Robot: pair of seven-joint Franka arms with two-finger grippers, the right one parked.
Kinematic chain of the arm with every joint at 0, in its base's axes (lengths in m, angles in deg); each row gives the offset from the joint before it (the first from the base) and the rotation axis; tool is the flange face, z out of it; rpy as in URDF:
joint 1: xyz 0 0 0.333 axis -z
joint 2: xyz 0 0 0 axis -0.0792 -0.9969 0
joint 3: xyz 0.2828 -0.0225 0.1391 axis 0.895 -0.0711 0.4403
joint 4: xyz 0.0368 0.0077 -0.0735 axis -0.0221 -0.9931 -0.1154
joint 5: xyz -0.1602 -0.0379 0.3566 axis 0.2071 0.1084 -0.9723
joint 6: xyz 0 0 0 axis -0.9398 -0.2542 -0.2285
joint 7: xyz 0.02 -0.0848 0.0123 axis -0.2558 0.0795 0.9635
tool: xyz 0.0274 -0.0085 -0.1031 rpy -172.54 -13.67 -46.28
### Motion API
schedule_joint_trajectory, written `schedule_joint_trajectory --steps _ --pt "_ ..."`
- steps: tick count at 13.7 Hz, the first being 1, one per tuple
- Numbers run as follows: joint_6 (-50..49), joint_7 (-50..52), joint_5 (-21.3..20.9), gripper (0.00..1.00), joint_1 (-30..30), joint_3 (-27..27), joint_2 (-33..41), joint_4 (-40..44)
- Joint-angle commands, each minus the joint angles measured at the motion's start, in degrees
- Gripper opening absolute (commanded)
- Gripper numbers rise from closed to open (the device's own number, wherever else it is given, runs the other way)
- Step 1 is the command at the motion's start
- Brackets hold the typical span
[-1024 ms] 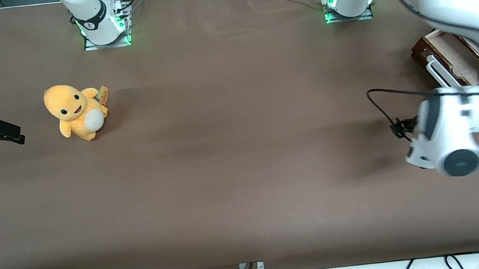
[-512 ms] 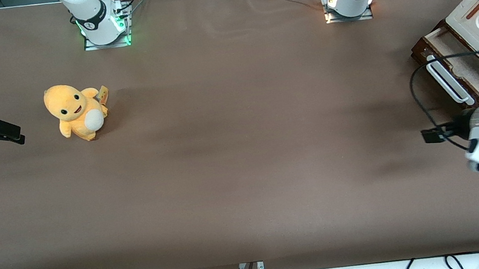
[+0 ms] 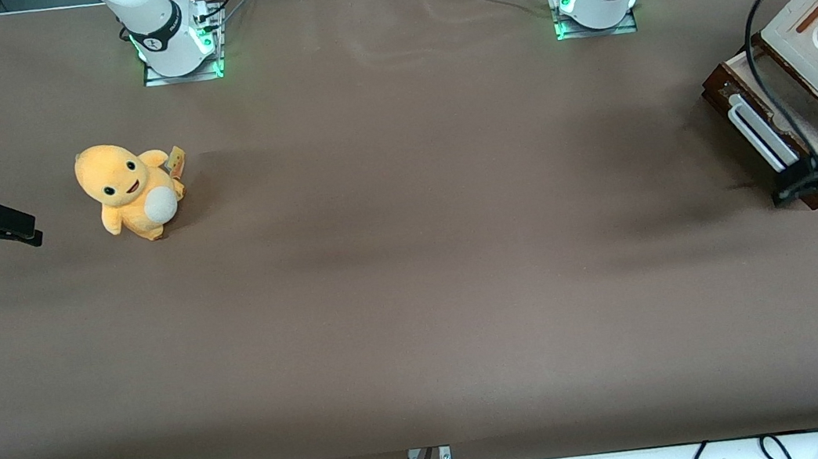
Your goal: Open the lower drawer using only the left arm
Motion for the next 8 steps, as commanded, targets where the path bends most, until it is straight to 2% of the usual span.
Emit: schedule_joint_trajectory --steps 1,3,8 --pt "-2.5 3.2 1.0 1.00 1.0 0.5 10.4 -10.3" --pt "-7.2 3.3 1.1 1.00 2.7 0.5 12.6 -10.8" --pt "-7.9 2.5 1.2 1.00 3.3 0.4 13.4 -11.0"
